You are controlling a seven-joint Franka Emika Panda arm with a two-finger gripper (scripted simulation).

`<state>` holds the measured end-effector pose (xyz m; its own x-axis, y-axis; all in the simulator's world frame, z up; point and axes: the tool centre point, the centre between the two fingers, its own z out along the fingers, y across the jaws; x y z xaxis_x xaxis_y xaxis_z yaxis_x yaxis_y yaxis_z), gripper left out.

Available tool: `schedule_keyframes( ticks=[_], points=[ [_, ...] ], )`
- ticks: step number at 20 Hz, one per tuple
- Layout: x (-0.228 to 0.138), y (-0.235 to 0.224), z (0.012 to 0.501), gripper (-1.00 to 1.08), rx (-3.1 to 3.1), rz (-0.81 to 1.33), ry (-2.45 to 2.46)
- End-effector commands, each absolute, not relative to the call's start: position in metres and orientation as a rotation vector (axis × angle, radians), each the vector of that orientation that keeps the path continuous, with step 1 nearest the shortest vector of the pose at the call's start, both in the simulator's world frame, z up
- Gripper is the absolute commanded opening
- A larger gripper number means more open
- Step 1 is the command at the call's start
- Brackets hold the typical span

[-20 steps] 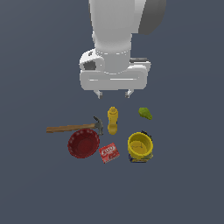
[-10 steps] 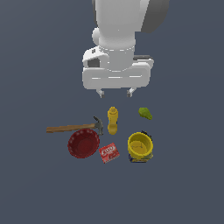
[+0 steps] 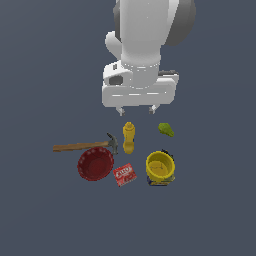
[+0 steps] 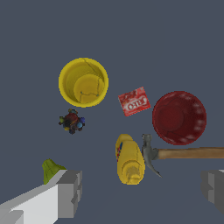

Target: Pick up a designated object from a clutter of objects.

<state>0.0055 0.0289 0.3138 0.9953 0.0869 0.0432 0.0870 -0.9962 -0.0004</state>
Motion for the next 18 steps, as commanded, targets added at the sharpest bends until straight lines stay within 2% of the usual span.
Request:
schedule_keyframes(
  ticks=[1, 9, 18],
  points=[
    [0.003, 0.039, 0.301, 1.0, -3.138, -0.063, -0.168],
    [-0.017, 0.093, 0.237, 1.0, -3.141, -0.046, -0.334],
    [-0.073, 0.165, 0.151, 1.0, -3.105, -0.023, -0.595]
  ],
)
